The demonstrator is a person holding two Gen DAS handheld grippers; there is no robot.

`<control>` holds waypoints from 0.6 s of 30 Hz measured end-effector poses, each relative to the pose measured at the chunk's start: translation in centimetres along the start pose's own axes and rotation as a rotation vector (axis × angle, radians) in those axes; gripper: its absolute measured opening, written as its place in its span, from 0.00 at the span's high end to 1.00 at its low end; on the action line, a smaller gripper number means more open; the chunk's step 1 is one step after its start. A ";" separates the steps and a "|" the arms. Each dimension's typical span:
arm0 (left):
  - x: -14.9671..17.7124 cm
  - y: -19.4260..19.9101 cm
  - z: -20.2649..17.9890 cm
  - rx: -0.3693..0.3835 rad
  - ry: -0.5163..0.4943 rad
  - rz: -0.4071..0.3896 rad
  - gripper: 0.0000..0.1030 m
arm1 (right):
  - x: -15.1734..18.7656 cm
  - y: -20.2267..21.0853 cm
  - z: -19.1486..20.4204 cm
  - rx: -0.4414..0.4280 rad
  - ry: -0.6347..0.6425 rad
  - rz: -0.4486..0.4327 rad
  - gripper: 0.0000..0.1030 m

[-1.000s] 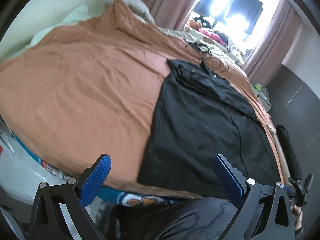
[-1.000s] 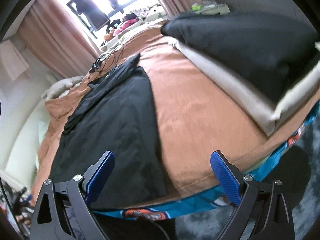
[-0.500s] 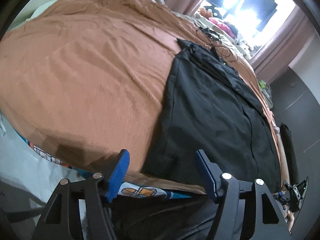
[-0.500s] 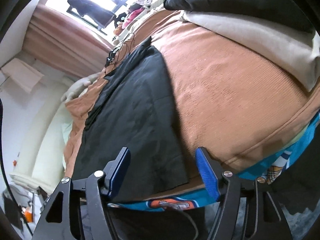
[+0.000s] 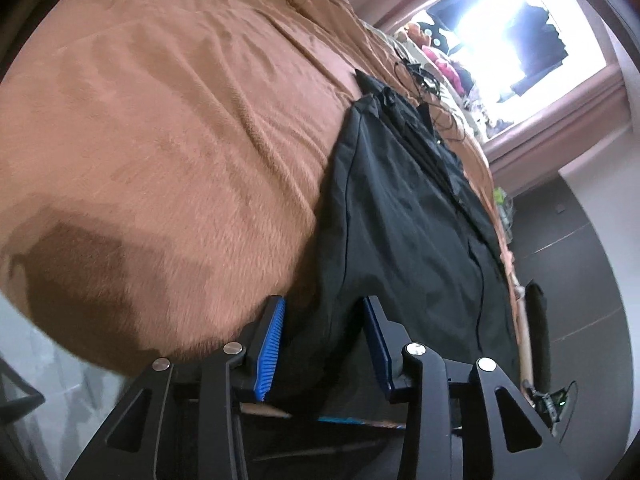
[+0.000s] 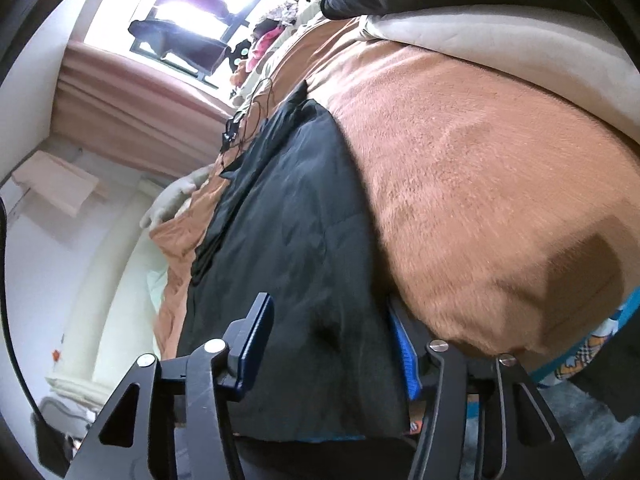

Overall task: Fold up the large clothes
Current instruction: 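Grasp the black jacket's side edge with the left gripper while the right gripper grasps it too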

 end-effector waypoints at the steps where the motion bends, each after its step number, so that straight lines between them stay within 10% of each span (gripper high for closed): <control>1: -0.1 0.1 0.2 0.016 0.008 0.003 0.60 | 0.0 0.0 0.0 -0.009 -0.008 -0.002 0.48; 10: 1.5 2.9 -0.9 0.296 0.031 0.022 0.60 | 2.2 0.3 0.5 -0.149 -0.021 0.031 0.54; 18: 0.8 1.4 -1.0 0.154 0.032 0.005 0.60 | 2.7 -0.7 1.1 -0.110 -0.023 0.012 0.54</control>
Point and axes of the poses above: each gripper's, at about its wrist camera, not at the fingertips, and y roughly against the way its jaws point, z to its left, x to its underside, the point moved 4 cm from there along -y, roughly the way its jaws point, and after that the axes turned 3 degrees about y, right-handed, at the moved point
